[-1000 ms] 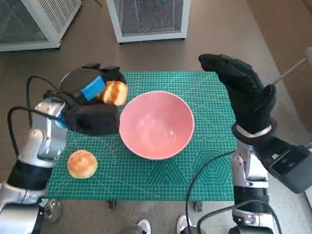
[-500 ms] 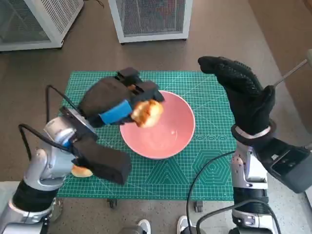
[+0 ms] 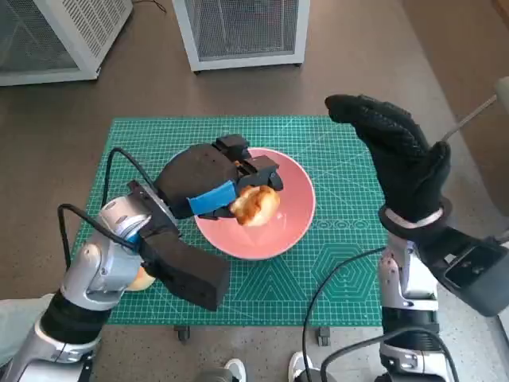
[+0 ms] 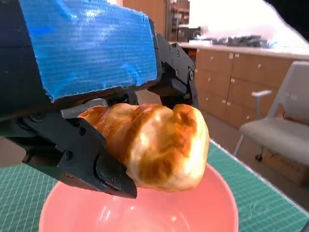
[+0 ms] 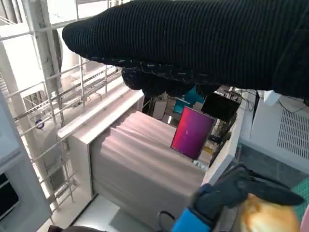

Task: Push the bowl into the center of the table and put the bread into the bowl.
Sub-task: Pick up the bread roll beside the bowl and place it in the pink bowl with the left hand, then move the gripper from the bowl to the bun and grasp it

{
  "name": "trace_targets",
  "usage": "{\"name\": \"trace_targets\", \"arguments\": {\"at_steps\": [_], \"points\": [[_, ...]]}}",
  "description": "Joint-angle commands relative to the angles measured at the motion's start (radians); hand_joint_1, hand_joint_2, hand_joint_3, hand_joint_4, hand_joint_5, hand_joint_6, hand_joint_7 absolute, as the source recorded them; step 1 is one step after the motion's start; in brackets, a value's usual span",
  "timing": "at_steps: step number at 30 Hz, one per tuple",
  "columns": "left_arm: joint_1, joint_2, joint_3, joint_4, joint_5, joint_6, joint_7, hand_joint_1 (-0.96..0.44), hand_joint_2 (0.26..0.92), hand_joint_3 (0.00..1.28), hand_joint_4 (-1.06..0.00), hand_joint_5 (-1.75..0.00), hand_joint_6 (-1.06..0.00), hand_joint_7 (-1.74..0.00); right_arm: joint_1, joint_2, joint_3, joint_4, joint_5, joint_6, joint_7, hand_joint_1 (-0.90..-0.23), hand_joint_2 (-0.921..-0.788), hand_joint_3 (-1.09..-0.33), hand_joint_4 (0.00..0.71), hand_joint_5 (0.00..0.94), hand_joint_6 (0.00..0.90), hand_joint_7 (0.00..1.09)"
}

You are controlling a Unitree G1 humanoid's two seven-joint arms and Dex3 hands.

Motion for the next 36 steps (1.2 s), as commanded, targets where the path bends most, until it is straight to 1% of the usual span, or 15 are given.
{"name": "trace_targets", "arguments": {"at_steps": [1,4,5,6,7,8,9,10,11,12,14,15,18,27,36], "points": [[-0.012,-0.008,-0.005,0.017,0.005,-0.007,-0.014,0.0,0.92,0.05,-0.7,-1.19,-0.65,-1.1,0.024,-0.006,0.0,-0.001,-0.001,0.008,0.007,-0.648,-0.921,-0.654,0.215,0.001,0.284,0.02],[-0.003,-0.015,0.002,0.008,-0.001,0.009,-0.022,0.0,0.921,0.09,-0.65,-1.2,-0.62,-1.18,0.024,-0.007,-0.002,0.002,0.0,0.007,0.007,-0.648,-0.921,-0.653,0.215,0.001,0.284,0.02],[0.001,-0.016,0.004,0.003,-0.001,0.013,-0.025,0.0,0.921,0.12,-0.61,-1.22,-0.58,-1.24,0.024,-0.006,-0.002,0.002,0.0,0.006,0.007,-0.648,-0.921,-0.653,0.215,0.001,0.284,0.02],[0.006,-0.017,0.005,-0.003,0.0,0.022,-0.028,0.0,0.921,0.14,-0.59,-1.23,-0.56,-1.26,0.024,-0.006,-0.002,0.003,-0.001,0.005,0.007,-0.648,-0.921,-0.653,0.215,0.001,0.284,0.02],[0.01,-0.018,0.006,-0.008,0.0,0.029,-0.031,0.0,0.883,0.12,-0.54,-0.94,-0.51,-1.01,0.023,-0.006,-0.003,0.004,-0.001,0.004,0.007,-0.648,-0.921,-0.653,0.215,0.001,0.283,0.02],[0.016,-0.017,0.006,-0.015,0.005,0.037,-0.035,-0.01,0.869,0.09,-0.56,-0.66,-0.53,-0.75,0.023,-0.005,-0.003,0.005,-0.002,0.003,0.006,-0.648,-0.921,-0.653,0.215,0.001,0.283,0.02],[0.019,-0.016,0.006,-0.02,0.009,0.044,-0.038,-0.01,0.852,0.06,-0.52,-0.43,-0.52,-0.53,0.023,-0.005,-0.003,0.006,-0.002,0.002,0.006,-0.648,-0.921,-0.653,0.215,0.001,0.283,0.02],[0.024,-0.012,0.008,-0.03,0.011,0.055,-0.046,-0.01,0.846,0.05,-0.51,-0.34,-0.52,-0.44,0.022,-0.004,-0.002,0.007,-0.003,0.001,0.005,-0.648,-0.921,-0.652,0.215,0.001,0.283,0.02],[0.027,-0.009,0.01,-0.038,0.012,0.063,-0.052,-0.03,0.827,0.03,-0.45,-0.22,-0.49,-0.3,0.023,-0.003,-0.002,0.006,-0.004,0.0,0.004,-0.648,-0.921,-0.652,0.215,0.001,0.283,0.02],[0.03,-0.004,0.011,-0.048,0.014,0.072,-0.061,-0.04,0.813,0.02,-0.39,-0.14,-0.46,-0.2,0.024,-0.002,-0.001,0.006,-0.006,-0.001,0.003,-0.648,-0.921,-0.652,0.215,0.001,0.283,0.02],[0.031,0.004,0.015,-0.064,0.015,0.086,-0.079,-0.07,0.796,0.01,-0.32,-0.07,-0.43,-0.11,0.025,-0.002,-0.001,0.005,-0.007,-0.002,0.002,-0.647,-0.921,-0.652,0.215,0.001,0.283,0.02],[0.031,0.007,0.017,-0.072,0.014,0.092,-0.087,-0.09,0.787,0.01,-0.29,-0.05,-0.41,-0.08,0.025,-0.001,0.0,0.005,-0.007,-0.002,0.002,-0.647,-0.921,-0.651,0.215,0.001,0.283,0.02],[0.034,0.017,0.037,-0.105,-0.004,0.116,-0.121,-0.14,0.771,0.0,-0.24,-0.02,-0.39,-0.03,0.026,-0.001,0.0,0.004,-0.007,-0.002,0.002,-0.647,-0.921,-0.651,0.214,0.001,0.282,0.02],[0.07,0.033,0.15,-0.215,-0.107,0.199,-0.186,-0.24,0.748,0.0,-0.17,0.0,-0.32,0.0,0.02,0.001,0.001,0.02,-0.011,-0.01,0.003,-0.644,-0.921,-0.653,0.214,0.001,0.282,0.02],[0.147,0.088,0.293,-0.367,-0.188,0.318,-0.239,-0.2,0.744,0.0,-0.15,0.0,-0.29,0.0,0.022,0.006,0.007,0.021,-0.023,-0.014,-0.004,-0.638,-0.921,-0.654,0.219,0.003,0.283,0.02]]}}
